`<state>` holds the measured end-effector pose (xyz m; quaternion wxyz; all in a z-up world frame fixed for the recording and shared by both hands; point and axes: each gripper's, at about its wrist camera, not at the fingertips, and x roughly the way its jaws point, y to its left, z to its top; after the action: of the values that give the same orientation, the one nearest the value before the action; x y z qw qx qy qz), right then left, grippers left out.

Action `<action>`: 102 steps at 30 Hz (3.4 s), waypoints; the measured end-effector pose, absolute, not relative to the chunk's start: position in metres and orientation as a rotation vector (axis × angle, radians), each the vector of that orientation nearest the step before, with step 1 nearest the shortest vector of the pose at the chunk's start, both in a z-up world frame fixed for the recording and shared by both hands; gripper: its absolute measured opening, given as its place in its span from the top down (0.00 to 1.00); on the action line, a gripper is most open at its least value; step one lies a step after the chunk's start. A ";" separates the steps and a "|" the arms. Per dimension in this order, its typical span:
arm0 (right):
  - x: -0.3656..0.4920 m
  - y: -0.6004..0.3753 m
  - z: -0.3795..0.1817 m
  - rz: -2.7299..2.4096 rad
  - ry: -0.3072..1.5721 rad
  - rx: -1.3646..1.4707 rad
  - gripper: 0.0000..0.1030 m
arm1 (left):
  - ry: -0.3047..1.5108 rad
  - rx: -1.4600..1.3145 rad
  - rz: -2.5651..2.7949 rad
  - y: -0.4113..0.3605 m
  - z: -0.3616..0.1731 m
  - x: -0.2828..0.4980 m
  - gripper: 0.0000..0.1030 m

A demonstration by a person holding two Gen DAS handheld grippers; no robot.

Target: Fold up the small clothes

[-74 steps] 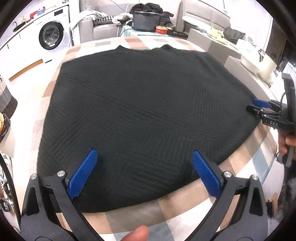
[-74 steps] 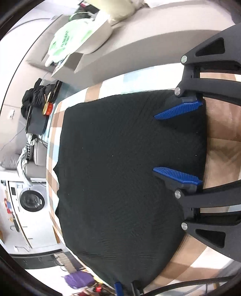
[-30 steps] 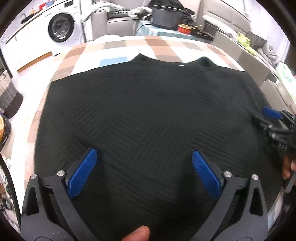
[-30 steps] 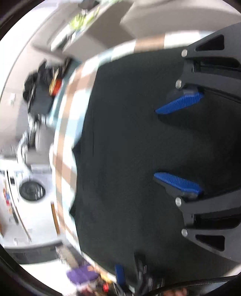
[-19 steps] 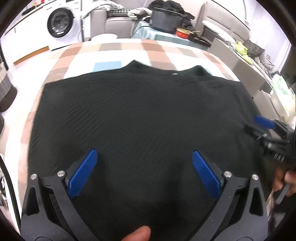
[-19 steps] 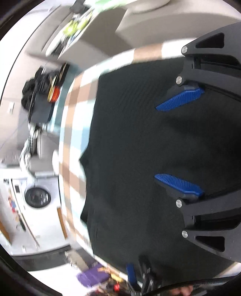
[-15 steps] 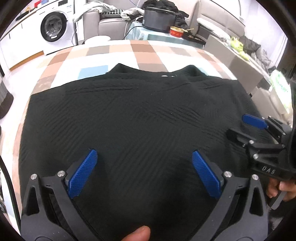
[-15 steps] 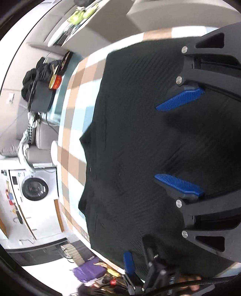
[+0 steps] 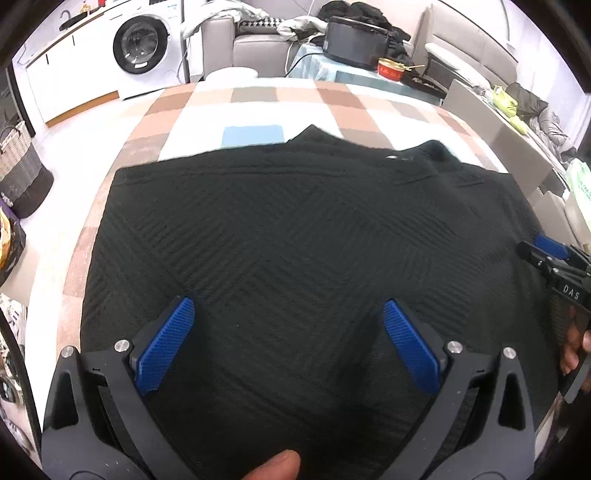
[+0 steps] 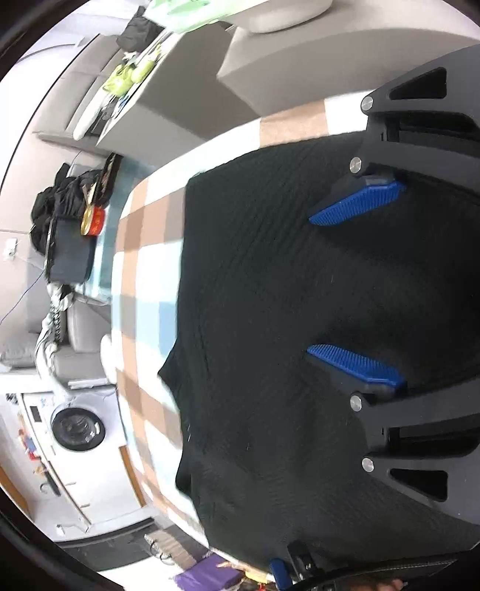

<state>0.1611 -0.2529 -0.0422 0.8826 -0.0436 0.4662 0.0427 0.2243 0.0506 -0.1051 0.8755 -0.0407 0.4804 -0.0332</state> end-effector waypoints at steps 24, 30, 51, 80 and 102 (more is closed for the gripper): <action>0.188 -0.227 -0.040 0.119 0.970 -0.078 0.31 | 0.994 -0.072 -0.095 0.036 -0.107 0.253 0.01; 0.201 -0.180 -0.051 0.203 0.982 -0.140 0.31 | 1.001 -0.005 -0.119 0.009 -0.113 0.267 0.01; 0.102 -0.240 -0.035 0.140 0.987 -0.115 0.30 | 0.926 -0.010 0.071 0.075 -0.083 0.142 0.01; -0.043 -0.245 -0.017 0.185 0.936 0.074 0.25 | 0.929 -0.595 0.192 0.162 -0.099 -0.053 0.18; -0.017 -0.204 -0.030 0.302 0.947 0.049 0.25 | 0.840 -0.759 0.250 0.154 -0.122 0.009 0.75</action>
<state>-0.0171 -0.2044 -0.0302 0.8787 0.0236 0.4541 0.1450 0.0088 0.1542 -0.1218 0.8367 -0.3585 0.3968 0.1180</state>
